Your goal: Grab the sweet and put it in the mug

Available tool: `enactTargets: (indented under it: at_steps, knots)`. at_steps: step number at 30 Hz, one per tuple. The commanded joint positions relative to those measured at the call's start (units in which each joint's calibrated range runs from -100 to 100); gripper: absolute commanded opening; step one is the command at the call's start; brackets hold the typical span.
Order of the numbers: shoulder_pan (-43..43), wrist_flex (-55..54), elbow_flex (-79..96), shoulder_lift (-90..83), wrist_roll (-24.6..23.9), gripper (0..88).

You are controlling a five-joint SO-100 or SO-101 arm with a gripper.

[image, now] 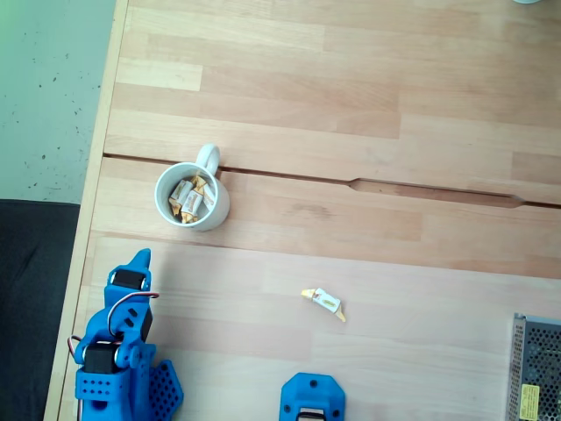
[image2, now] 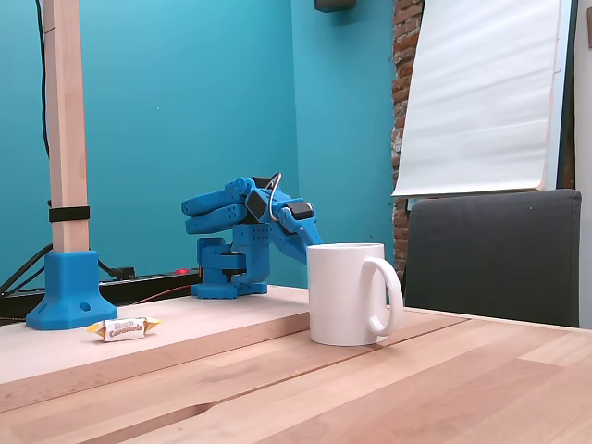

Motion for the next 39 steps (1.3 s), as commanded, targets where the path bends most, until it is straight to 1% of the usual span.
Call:
enactTargets:
  at_steps: [1, 25, 30, 39]
  knots:
    - [-0.1, 0.0, -0.4, -0.5, -0.1, 1.1]
    - [0.2, 1.1, -2.7, -0.5, -0.2, 2.1]
    - [-0.4, 1.6, -11.7, 0.4, -0.2, 2.1]
    - [0.2, 14.9, -32.4, 0.5, 0.2, 2.2]
